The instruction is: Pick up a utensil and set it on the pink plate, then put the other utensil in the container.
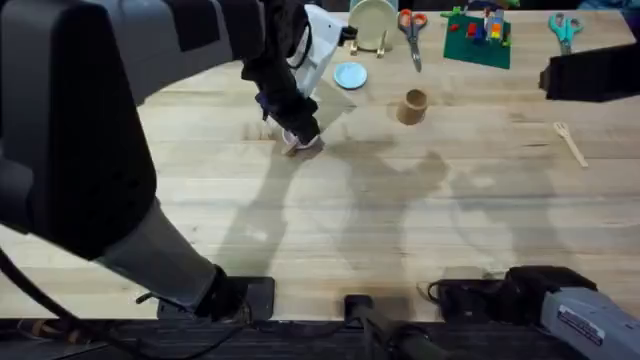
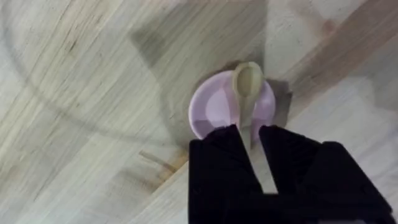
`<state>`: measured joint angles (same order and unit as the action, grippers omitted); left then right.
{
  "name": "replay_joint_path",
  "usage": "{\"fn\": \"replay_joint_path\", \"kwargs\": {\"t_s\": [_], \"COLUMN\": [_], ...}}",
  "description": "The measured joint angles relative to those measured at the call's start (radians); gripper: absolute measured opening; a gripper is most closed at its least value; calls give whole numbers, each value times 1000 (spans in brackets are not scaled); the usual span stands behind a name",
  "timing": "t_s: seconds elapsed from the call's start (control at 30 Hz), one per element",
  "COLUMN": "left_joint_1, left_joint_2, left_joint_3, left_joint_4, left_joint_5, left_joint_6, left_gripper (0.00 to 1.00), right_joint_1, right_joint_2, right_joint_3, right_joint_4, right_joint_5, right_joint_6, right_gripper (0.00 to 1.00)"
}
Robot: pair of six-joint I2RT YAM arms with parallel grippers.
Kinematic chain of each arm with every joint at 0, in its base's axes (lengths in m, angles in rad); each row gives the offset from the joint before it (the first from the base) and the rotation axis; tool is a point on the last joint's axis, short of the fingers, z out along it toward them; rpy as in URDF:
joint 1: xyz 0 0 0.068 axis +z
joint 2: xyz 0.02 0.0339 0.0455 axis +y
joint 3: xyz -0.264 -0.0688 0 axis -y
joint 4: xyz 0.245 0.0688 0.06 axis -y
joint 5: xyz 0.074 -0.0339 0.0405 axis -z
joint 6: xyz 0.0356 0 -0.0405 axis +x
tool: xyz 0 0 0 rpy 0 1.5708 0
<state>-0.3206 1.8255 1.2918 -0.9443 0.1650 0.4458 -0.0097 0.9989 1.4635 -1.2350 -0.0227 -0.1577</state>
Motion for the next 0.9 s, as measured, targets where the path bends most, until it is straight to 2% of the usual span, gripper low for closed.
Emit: {"fn": "replay_joint_path", "kwargs": {"t_s": [0.23, 0.4, 0.47, 0.53, 0.57, 0.63, 0.9], "left_joint_1": [0, 0, 0, 0, 0, 0, 0], "left_joint_2": [0, 0, 0, 0, 0, 0, -14], "left_joint_3": [88, 155, 179, 204, 216, 242, 352], "left_joint_4": [-59, -129, -154, -175, -185, -202, -283], "left_joint_5": [0, 0, 0, 0, 0, 0, 0], "left_joint_6": [0, 0, 4, 4, 2, 3, 3], "left_gripper": [241, 327, 578, 891, 962, 994, 995], "right_joint_1": [0, 0, 0, 0, 0, 0, 0], "right_joint_2": [0, 0, 0, 0, 0, 0, 0], "right_joint_3": [0, 0, 0, 0, 0, 0, 0], "right_joint_4": [0, 0, 0, 0, 0, 0, 0], "right_joint_5": [0, 0, 0, 0, 0, 0, 0], "right_joint_6": [0, 0, 0, 0, 0, 0, 0], "right_gripper": [995, 995, 995, 995, 995, 996, 995]}}
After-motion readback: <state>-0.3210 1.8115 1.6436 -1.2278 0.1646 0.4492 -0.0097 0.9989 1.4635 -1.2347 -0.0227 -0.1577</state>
